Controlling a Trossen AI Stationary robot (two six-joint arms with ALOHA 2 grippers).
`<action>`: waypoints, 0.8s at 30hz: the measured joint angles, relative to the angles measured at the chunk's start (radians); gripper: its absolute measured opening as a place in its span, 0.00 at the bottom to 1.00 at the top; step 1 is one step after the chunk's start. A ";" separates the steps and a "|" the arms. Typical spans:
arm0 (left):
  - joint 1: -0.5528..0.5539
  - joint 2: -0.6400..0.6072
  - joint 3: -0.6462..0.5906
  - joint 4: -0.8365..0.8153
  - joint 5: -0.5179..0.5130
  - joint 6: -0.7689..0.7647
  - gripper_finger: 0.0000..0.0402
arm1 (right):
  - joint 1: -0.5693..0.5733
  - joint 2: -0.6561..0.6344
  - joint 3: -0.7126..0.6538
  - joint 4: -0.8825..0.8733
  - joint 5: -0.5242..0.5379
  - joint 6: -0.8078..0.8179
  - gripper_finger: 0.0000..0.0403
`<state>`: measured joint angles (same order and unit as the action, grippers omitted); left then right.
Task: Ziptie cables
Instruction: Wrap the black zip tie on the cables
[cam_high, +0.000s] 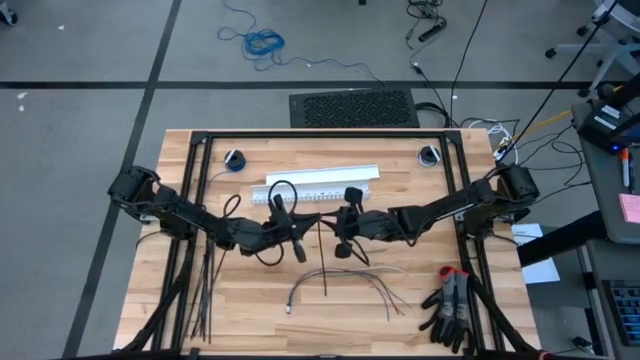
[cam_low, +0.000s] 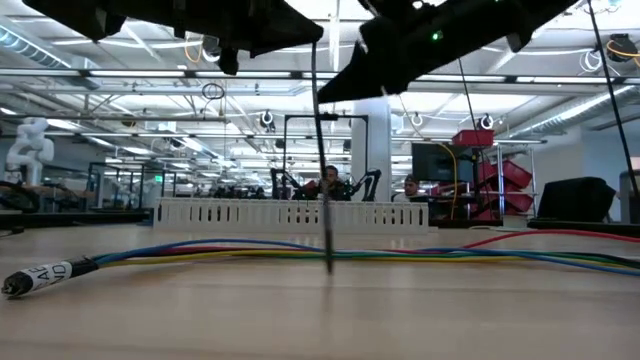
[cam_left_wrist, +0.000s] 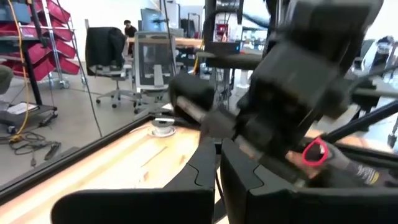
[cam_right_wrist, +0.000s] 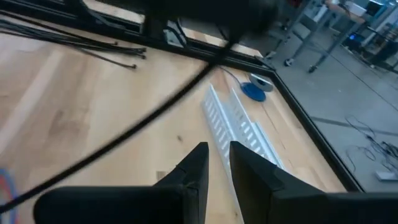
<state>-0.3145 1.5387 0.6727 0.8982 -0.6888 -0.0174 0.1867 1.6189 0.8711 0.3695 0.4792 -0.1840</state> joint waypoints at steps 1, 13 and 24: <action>0.000 0.000 0.000 -0.007 0.000 0.000 0.03 | -0.001 -0.014 0.000 -0.019 -0.019 0.006 0.15; 0.000 0.000 0.000 -0.023 0.000 -0.001 0.03 | -0.074 -0.084 -0.129 0.171 -0.326 0.153 0.15; 0.014 0.000 0.000 -0.015 0.000 -0.003 0.03 | -0.102 -0.011 -0.174 0.393 -0.459 0.220 0.15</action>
<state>-0.3004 1.5387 0.6727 0.8829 -0.6891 -0.0200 0.0844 1.6081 0.6968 0.7627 0.0204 0.0361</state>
